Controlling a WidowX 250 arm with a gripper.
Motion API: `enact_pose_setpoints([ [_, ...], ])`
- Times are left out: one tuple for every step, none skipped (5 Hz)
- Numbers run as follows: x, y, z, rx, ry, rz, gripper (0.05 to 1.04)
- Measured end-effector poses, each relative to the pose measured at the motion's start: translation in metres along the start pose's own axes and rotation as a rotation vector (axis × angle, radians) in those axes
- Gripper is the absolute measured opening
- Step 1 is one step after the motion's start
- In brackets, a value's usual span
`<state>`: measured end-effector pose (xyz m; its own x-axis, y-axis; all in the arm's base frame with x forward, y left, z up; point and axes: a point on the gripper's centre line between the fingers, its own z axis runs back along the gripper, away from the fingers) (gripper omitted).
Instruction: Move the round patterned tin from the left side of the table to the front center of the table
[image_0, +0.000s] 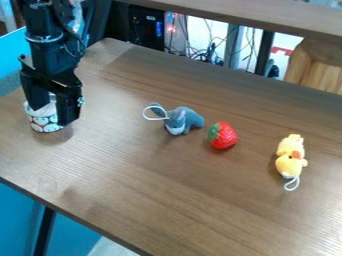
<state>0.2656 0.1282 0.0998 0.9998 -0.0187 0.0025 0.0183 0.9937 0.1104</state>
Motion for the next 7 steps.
enact_pose_setpoints([
  [-0.001,-0.002,-0.008,-0.016,0.025,-0.005,1.001],
  [0.015,0.027,-0.003,-0.046,0.011,-0.037,1.001],
  [0.025,0.052,-0.006,-0.020,-0.001,-0.027,1.001],
  [0.040,0.079,-0.011,0.022,0.000,-0.007,1.001],
  [0.044,0.110,-0.023,0.068,0.031,0.037,1.001],
  [0.049,0.121,-0.035,0.094,0.057,0.067,1.001],
  [0.050,0.125,-0.037,0.121,0.053,0.083,1.001],
])
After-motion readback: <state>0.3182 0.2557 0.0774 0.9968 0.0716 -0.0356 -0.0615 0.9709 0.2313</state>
